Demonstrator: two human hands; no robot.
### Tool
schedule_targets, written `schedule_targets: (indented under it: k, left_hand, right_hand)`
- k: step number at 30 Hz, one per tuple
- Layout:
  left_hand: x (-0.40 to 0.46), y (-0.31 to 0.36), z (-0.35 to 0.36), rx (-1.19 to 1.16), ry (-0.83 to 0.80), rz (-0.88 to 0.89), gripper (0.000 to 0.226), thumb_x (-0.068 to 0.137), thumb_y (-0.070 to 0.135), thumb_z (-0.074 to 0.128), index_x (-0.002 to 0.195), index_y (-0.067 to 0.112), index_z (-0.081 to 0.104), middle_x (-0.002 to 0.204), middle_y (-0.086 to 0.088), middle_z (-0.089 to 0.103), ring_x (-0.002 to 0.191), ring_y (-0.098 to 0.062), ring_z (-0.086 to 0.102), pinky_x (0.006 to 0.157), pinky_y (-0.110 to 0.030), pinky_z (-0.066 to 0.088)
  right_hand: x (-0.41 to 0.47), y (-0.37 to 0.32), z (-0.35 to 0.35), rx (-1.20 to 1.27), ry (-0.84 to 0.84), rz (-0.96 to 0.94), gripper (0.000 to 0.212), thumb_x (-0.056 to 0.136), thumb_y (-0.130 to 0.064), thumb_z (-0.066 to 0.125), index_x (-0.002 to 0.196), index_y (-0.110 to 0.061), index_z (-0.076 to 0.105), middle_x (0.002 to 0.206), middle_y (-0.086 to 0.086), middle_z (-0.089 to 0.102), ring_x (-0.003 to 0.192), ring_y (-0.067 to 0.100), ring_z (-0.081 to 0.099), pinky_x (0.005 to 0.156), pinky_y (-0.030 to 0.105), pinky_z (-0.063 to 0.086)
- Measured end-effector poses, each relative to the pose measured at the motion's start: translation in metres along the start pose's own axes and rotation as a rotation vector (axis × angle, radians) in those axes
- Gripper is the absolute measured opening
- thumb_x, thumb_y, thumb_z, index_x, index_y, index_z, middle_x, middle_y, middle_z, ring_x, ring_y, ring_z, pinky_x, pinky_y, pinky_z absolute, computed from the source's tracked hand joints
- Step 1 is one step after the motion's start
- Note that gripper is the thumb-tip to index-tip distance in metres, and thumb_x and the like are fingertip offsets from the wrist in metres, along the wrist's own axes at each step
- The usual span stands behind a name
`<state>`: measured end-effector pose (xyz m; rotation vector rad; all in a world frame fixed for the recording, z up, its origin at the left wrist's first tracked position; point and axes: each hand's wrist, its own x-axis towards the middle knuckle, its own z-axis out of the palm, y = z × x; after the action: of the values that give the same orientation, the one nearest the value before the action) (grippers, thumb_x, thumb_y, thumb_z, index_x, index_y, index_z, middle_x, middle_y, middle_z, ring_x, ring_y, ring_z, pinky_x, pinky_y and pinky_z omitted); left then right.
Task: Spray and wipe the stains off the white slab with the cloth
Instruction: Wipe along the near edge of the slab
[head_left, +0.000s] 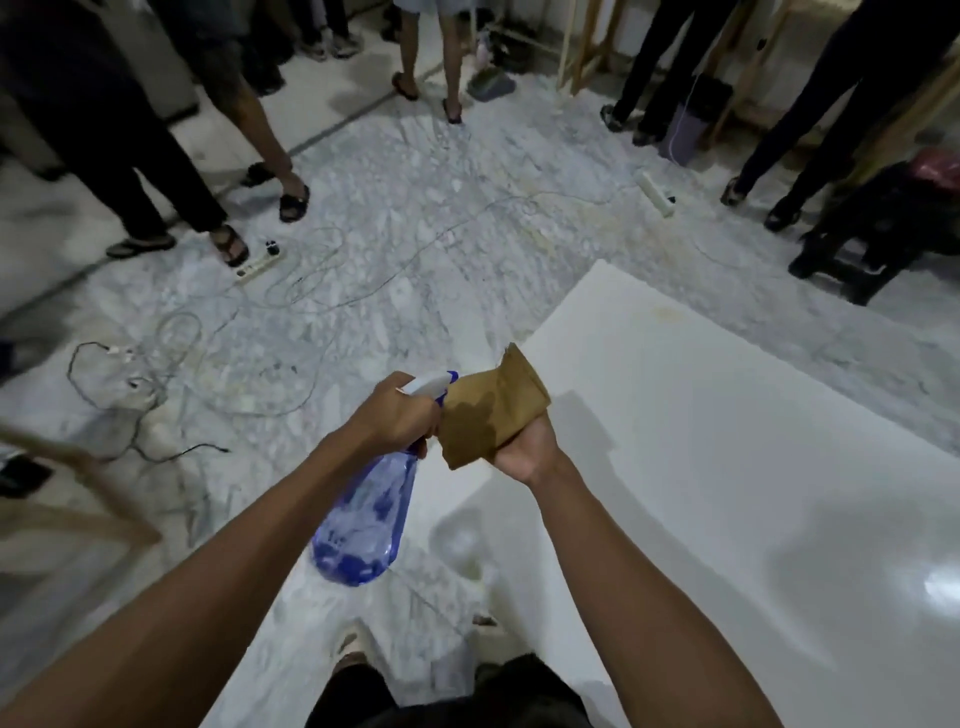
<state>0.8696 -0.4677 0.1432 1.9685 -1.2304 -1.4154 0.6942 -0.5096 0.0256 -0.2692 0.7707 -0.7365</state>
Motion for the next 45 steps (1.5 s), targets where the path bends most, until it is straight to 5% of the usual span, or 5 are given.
schedule_targets:
  k: [5,10,23,39,45]
  left_hand:
    - [-0.054,-0.027,0.019,-0.108,0.155,-0.073,0.035,0.056,0.010,0.048,0.077,-0.014,0.062,0.047,-0.008,0.056,0.035,-0.021,0.051,0.058,-0.039,0.049]
    - [-0.113,-0.056,0.039,-0.166,0.286,-0.131,0.041,0.061,0.009,0.051,0.089,-0.018,0.064,0.073,-0.035,0.064,0.038,-0.027,0.052,0.053,-0.033,0.048]
    - [-0.283,-0.118,0.143,-0.335,0.466,-0.151,0.016,0.082,-0.006,0.049,0.070,0.002,0.055,0.071,-0.019,0.053,0.037,-0.023,0.046,0.043,-0.028,0.040]
    - [-0.258,-0.111,0.197,-0.449,0.587,-0.249,0.009,0.092,0.007,0.053,0.087,0.010,0.061,0.073,-0.021,0.059,0.047,-0.027,0.056,0.051,-0.033,0.042]
    - [-0.227,-0.116,0.176,-0.480,0.626,-0.265,0.016,0.091,-0.004,0.050,0.080,0.002,0.058,0.082,-0.017,0.053,0.036,-0.011,0.048,0.041,-0.024,0.040]
  right_hand:
    - [-0.022,0.026,0.009,-0.086,-0.018,0.136,0.056,0.097,-0.060,0.047,0.114,-0.011,0.068,0.110,0.013,0.074,0.095,0.028,0.073,0.082,0.042,0.057]
    - [-0.050,0.067,0.022,-0.152,-0.151,0.223,0.077,0.091,-0.069,0.050,0.140,-0.009,0.055,0.136,0.018,0.061,0.122,0.034,0.060,0.101,0.050,0.049]
    - [-0.190,0.151,-0.015,-0.121,-0.219,0.373,0.055,0.098,-0.055,0.044,0.115,-0.008,0.065,0.108,0.017,0.074,0.093,0.032,0.073,0.080,0.044,0.061]
    - [-0.186,0.099,-0.081,-0.444,-0.101,0.391,0.047,0.091,-0.051,0.062,0.093,-0.007,0.077,0.107,0.015,0.073,0.098,0.031,0.069,0.099,0.044,0.048]
    - [-0.089,0.018,-0.053,-0.879,-0.027,0.067,0.042,0.100,-0.050,0.047,0.078,-0.020,0.066,0.074,0.003,0.062,0.070,0.028,0.057,0.058,0.031,0.043]
